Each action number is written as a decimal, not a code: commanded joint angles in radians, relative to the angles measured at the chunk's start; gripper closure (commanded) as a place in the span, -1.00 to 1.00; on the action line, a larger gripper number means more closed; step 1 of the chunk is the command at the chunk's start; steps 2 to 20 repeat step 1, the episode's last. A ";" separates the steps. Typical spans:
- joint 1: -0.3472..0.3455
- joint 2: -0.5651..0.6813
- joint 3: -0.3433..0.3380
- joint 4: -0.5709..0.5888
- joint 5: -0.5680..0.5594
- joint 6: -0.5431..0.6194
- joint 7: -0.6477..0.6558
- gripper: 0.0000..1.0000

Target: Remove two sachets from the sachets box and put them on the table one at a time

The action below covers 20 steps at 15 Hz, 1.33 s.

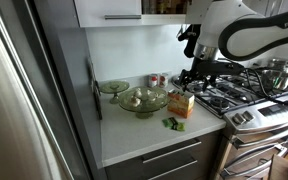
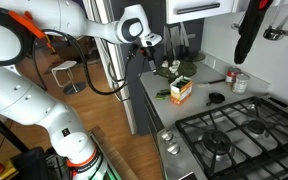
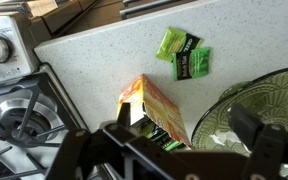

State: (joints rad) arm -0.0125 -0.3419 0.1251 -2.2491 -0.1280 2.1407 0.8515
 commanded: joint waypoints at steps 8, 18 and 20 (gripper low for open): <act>-0.007 -0.003 0.011 0.005 0.003 -0.002 0.007 -1.00; -0.007 -0.003 0.011 0.005 0.003 -0.002 0.007 -1.00; -0.007 -0.003 0.011 0.005 0.003 -0.002 0.007 -1.00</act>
